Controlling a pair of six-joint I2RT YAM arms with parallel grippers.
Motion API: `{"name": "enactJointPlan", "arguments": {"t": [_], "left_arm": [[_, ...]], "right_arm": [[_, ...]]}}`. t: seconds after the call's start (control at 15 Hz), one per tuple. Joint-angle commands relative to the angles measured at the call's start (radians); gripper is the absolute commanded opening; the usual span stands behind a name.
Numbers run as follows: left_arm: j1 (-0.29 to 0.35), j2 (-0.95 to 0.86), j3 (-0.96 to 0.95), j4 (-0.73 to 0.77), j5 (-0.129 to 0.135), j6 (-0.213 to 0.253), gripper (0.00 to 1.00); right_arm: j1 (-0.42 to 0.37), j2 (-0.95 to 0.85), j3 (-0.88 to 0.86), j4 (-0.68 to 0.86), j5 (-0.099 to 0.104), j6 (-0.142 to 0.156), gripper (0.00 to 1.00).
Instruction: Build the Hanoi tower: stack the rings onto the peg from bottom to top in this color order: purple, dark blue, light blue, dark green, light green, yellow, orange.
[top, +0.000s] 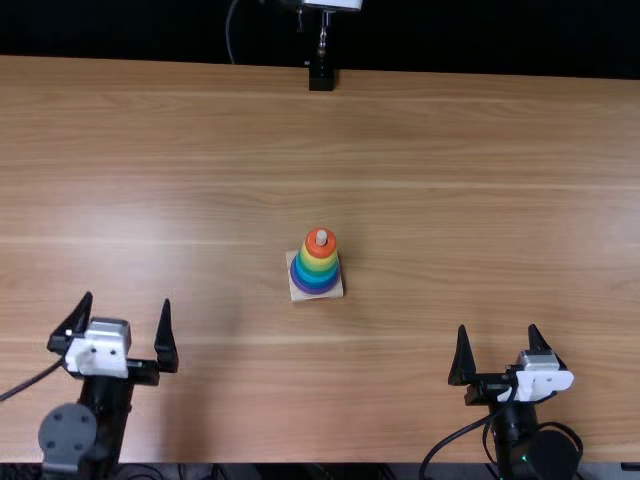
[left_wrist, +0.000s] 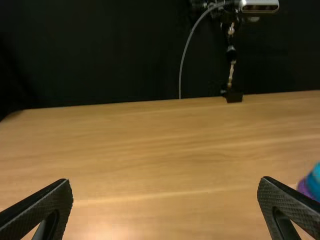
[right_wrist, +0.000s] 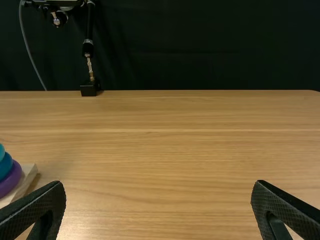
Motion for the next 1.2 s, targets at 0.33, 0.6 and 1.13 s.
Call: {"name": "enactJointPlan", "arguments": {"t": [0.33, 0.6, 1.13], "left_arm": [[0.034, -0.27, -0.187, -0.013, -0.005, 0.004, 1.0], [0.052, -0.285, -0.187, -0.122, -0.003, 0.012, 1.0], [0.052, -0.285, -0.187, -0.124, -0.005, 0.012, 1.0]], "right_arm": [[-0.009, -0.013, -0.01, 0.005, 0.009, 0.002, 1.0], [-0.009, -0.013, -0.01, 0.005, 0.009, 0.002, 1.0], [-0.009, -0.013, -0.01, 0.005, 0.009, 0.002, 1.0]]}}
